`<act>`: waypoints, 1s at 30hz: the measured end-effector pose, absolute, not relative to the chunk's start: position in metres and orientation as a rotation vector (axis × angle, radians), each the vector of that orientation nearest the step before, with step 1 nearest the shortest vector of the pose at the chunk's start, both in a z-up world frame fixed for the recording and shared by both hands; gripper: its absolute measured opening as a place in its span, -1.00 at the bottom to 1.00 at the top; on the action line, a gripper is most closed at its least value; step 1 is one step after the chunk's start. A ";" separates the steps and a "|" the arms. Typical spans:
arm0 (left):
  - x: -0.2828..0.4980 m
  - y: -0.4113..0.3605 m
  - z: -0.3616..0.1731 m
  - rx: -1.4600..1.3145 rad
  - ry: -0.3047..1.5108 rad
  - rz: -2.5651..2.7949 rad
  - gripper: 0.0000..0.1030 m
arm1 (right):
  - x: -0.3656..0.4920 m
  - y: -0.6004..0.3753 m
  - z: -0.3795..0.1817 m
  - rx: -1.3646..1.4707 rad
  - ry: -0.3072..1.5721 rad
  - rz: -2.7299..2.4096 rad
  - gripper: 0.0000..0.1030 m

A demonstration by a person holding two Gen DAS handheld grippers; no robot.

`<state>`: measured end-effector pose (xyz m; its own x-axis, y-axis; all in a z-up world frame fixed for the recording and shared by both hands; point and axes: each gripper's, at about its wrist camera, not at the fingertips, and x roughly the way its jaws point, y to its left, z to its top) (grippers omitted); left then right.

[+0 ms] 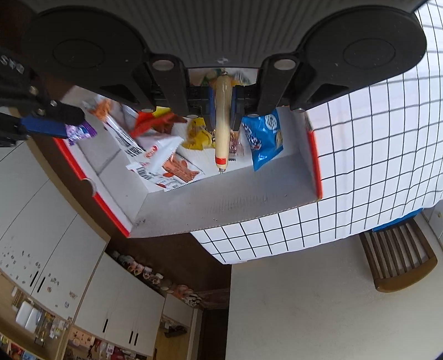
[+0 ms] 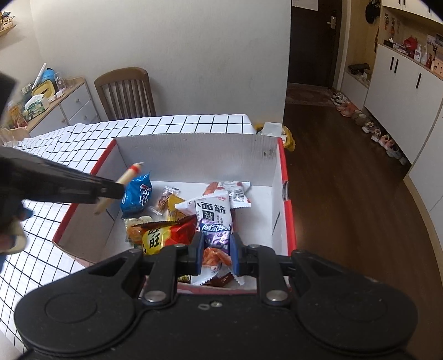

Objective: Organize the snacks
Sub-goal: 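Lower and release the wooden stick from the left tool while the right tool releases the purple candy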

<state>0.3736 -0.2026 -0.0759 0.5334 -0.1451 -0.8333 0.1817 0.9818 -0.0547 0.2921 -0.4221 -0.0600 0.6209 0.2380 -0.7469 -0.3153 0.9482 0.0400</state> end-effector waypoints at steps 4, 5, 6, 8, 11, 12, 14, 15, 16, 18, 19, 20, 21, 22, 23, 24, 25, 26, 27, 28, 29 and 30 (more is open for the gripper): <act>0.392 -0.206 -0.089 0.056 1.017 -0.184 -0.80 | 0.304 -0.408 -0.057 -0.127 0.839 0.348 -0.64; 0.397 -0.206 -0.091 0.060 1.023 -0.183 -0.80 | 0.308 -0.403 -0.057 -0.136 0.838 0.351 -0.64; 0.400 -0.206 -0.094 0.062 1.028 -0.183 -0.80 | 0.312 -0.398 -0.058 -0.146 0.839 0.356 -0.64; 0.408 -0.206 -0.099 0.065 1.040 -0.176 -0.79 | 0.319 -0.388 -0.061 -0.169 0.851 0.364 -0.64; 0.415 -0.205 -0.106 0.060 1.061 -0.174 -0.79 | 0.328 -0.376 -0.066 -0.199 0.866 0.368 -0.63; 0.417 -0.205 -0.108 0.072 1.063 -0.174 -0.79 | 0.331 -0.373 -0.068 -0.203 0.872 0.371 -0.63; 0.419 -0.206 -0.113 0.083 1.076 -0.176 -0.79 | 0.333 -0.368 -0.072 -0.217 0.883 0.374 -0.63; 0.420 -0.206 -0.115 0.081 1.081 -0.177 -0.79 | 0.334 -0.366 -0.074 -0.226 0.887 0.371 -0.63; 0.420 -0.206 -0.116 0.081 1.085 -0.179 -0.79 | 0.335 -0.364 -0.076 -0.231 0.892 0.371 -0.63; 0.420 -0.206 -0.119 0.083 1.090 -0.182 -0.79 | 0.336 -0.362 -0.080 -0.234 0.900 0.373 -0.62; 0.420 -0.206 -0.120 0.084 1.093 -0.184 -0.79 | 0.337 -0.360 -0.081 -0.240 0.898 0.372 -0.61; 0.420 -0.207 -0.121 0.085 1.096 -0.188 -0.79 | 0.337 -0.359 -0.082 -0.245 0.896 0.372 -0.59; 0.420 -0.208 -0.122 0.087 1.101 -0.190 -0.79 | 0.337 -0.359 -0.082 -0.247 0.895 0.372 -0.58; 0.420 -0.208 -0.124 0.092 1.107 -0.190 -0.79 | 0.337 -0.359 -0.082 -0.248 0.895 0.371 -0.57; 0.420 -0.209 -0.125 0.099 1.108 -0.187 -0.79 | 0.337 -0.358 -0.082 -0.247 0.895 0.370 -0.55; 0.420 -0.210 -0.126 0.103 1.111 -0.184 -0.79 | 0.337 -0.358 -0.081 -0.246 0.896 0.371 -0.53; 0.420 -0.210 -0.127 0.104 1.114 -0.185 -0.79 | 0.337 -0.358 -0.081 -0.245 0.897 0.373 -0.50; 0.420 -0.210 -0.127 0.102 1.115 -0.187 -0.79 | 0.337 -0.358 -0.082 -0.242 0.899 0.374 -0.50; 0.419 -0.210 -0.127 0.101 1.113 -0.186 -0.79 | 0.338 -0.358 -0.081 -0.240 0.899 0.374 -0.50; 0.419 -0.210 -0.127 0.101 1.114 -0.184 -0.79 | 0.338 -0.358 -0.081 -0.239 0.900 0.373 -0.50; 0.419 -0.210 -0.127 0.102 1.116 -0.182 -0.79 | 0.337 -0.359 -0.081 -0.239 0.901 0.373 -0.48; 0.419 -0.210 -0.126 0.103 1.118 -0.180 -0.79 | 0.337 -0.359 -0.081 -0.237 0.903 0.375 -0.47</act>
